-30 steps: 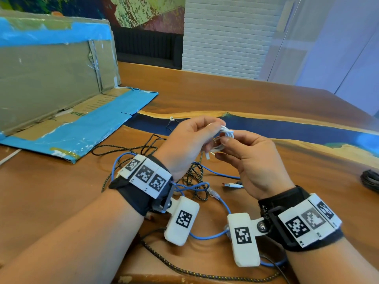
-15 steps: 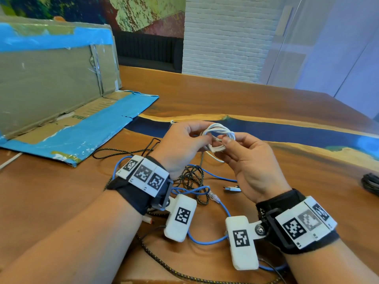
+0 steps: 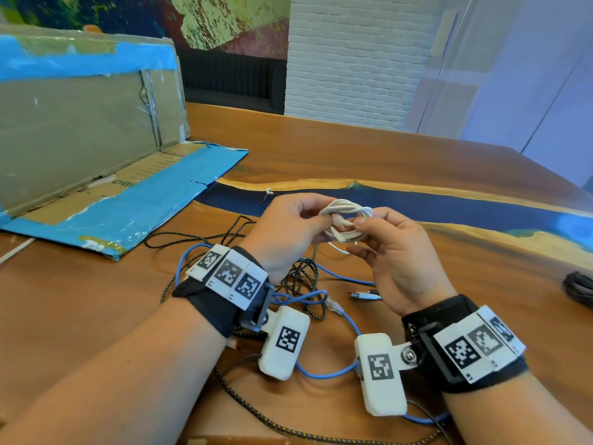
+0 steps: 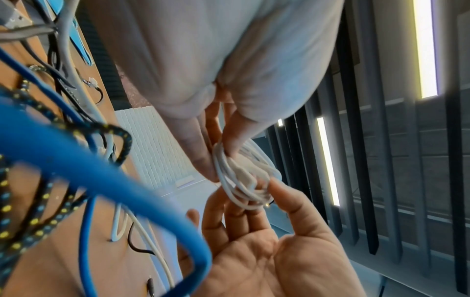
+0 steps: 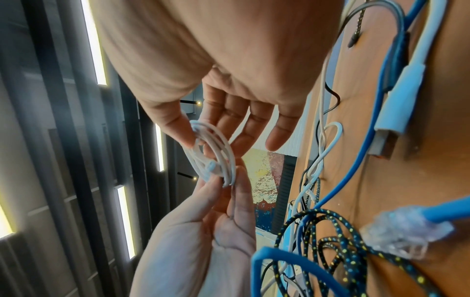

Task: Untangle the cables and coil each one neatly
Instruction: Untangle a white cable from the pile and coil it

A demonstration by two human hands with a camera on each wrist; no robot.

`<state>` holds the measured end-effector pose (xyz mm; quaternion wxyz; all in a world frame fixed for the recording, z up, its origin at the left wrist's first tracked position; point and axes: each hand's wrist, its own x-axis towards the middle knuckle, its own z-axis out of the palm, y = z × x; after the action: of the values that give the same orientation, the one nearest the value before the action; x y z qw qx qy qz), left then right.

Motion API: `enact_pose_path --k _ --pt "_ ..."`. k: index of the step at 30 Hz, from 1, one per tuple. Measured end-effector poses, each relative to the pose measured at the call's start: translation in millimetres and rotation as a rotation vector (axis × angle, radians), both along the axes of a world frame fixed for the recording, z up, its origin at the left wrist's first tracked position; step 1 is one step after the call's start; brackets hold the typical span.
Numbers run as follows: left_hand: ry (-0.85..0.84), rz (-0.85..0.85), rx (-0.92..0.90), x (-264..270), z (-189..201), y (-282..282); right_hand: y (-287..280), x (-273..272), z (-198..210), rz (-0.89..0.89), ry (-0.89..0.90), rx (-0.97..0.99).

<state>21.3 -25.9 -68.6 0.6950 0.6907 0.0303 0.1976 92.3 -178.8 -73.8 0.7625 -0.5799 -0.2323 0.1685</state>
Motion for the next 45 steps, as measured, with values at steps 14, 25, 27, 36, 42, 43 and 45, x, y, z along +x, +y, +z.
enact_pose_path --k 14,25,27,36,42,43,45 --pt "0.068 -0.048 0.082 -4 3 2 -2 2 1 -0.001 -0.077 -0.155" --pt "0.075 0.043 0.176 -3 1 1 -2 -2 -1 -0.036 -0.245 -0.206" --pt "0.064 0.076 0.207 -2 0 3 0 -4 -1 -0.021 -0.254 -0.243" --pt "0.054 0.157 0.23 0 -2 2 3 -8 -2 0.002 -0.238 -0.206" --pt "0.054 0.172 0.199 -2 0 3 4 -5 -4 0.034 -0.201 -0.224" --pt "0.054 0.17 0.199 -2 0 3 5 -5 -4 0.045 -0.195 -0.228" --pt "0.059 0.163 0.203 -2 -1 4 4 -5 -4 0.063 -0.176 -0.225"
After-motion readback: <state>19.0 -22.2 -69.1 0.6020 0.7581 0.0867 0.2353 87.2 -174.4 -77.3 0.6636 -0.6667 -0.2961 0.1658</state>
